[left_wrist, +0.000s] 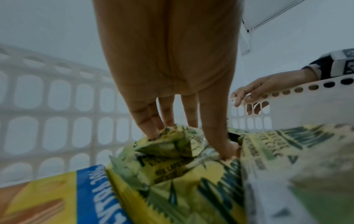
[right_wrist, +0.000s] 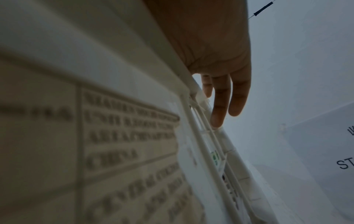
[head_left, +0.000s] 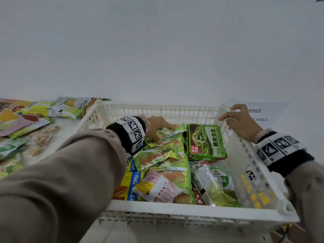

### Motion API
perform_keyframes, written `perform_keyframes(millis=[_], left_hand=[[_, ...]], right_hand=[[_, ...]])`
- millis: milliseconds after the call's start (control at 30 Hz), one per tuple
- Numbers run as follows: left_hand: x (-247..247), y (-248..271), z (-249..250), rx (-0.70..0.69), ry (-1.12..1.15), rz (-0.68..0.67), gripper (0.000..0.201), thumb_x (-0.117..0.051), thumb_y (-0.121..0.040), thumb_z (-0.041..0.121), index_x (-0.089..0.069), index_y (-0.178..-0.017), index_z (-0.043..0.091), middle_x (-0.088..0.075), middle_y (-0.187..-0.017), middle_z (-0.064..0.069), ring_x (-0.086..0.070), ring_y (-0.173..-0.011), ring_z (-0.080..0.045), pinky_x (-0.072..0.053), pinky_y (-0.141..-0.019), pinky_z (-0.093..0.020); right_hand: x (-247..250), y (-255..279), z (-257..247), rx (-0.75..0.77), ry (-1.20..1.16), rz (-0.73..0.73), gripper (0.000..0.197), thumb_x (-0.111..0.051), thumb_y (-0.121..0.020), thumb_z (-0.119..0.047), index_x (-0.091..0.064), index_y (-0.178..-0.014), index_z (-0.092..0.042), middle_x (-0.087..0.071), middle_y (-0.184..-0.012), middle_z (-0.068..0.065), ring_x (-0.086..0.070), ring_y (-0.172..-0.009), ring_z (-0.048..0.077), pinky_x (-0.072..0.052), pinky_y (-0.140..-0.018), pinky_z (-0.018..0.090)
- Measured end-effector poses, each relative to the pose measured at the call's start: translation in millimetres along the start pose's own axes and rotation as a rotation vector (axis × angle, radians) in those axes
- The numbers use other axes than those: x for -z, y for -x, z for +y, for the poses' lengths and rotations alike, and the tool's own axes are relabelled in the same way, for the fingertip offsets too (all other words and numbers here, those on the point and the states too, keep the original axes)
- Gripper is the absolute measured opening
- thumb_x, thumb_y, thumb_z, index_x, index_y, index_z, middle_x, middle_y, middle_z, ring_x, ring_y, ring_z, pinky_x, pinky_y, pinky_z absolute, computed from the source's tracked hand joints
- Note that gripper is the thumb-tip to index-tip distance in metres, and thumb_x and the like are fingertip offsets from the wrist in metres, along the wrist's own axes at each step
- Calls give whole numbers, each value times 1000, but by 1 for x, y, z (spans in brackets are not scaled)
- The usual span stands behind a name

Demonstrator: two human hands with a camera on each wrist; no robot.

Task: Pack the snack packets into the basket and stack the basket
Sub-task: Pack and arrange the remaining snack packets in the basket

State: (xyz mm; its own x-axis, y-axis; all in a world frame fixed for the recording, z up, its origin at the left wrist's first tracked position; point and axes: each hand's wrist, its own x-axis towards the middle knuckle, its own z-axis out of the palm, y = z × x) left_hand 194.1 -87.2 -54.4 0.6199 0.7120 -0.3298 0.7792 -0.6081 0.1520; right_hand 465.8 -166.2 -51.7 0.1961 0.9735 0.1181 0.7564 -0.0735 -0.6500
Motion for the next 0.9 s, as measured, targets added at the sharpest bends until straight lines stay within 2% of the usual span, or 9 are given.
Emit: perform_keyframes(millis=[100,233,367,467,667,767,900], left_hand=[[-1,-1,1,-1,-32,-19,84,-74,-75,25,-25,-144,31,-27,-145,-5,-29,-132,-26,-28,-105,-38],[-3,-2,0,-2,-99,-21,92,-78,-70,27,-24,-143,32,-26,-145,-5,-27,-131,-26,-28,-104,-37],[-3,-3,1,-12,-142,-10,93,-78,-71,25,-22,-144,33,-27,-145,-5,-28,-131,-26,-27,-105,-37],[-2,-4,2,-19,-188,-1,93,-78,-72,25,-20,-144,33,-28,-145,-4,-29,-130,-25,-26,-105,-38],[1,-4,-1,-39,-177,-1,87,-76,-74,20,-25,-143,33,-32,-145,-4,-30,-130,-25,-28,-106,-40],[0,-3,-2,-46,-170,-18,82,-68,-82,23,-18,-146,32,-24,-149,-4,-26,-134,-26,-24,-108,-41],[-9,-6,0,-3,-305,-98,71,-46,-95,32,2,-147,34,-1,-156,-5,-14,-140,-29,-17,-113,-45]], right_hand=[[0,0,0,2,-18,0,24,-41,-94,-2,-64,-98,-8,-20,-118,-4,-51,-87,26,-41,-81,33],[0,1,0,-1,-7,-2,25,-40,-94,-2,-64,-100,-7,-20,-118,-4,-51,-86,25,-38,-78,30],[0,1,-1,-1,-5,-4,25,-40,-94,-3,-64,-101,-7,-21,-118,-4,-51,-86,25,-39,-79,30],[0,1,-1,-14,-9,-6,25,-39,-94,-3,-64,-101,-7,-21,-119,-4,-52,-85,26,-38,-76,29],[0,1,-2,-19,-11,-5,25,-39,-94,-3,-63,-101,-7,-21,-118,-4,-52,-85,25,-37,-75,29],[0,1,-2,-26,-18,-5,26,-39,-94,-3,-64,-102,-6,-21,-118,-4,-52,-83,25,-37,-75,29],[0,1,-3,-26,-16,-6,26,-38,-95,-4,-63,-102,-6,-21,-118,-5,-52,-85,25,-37,-75,30]])
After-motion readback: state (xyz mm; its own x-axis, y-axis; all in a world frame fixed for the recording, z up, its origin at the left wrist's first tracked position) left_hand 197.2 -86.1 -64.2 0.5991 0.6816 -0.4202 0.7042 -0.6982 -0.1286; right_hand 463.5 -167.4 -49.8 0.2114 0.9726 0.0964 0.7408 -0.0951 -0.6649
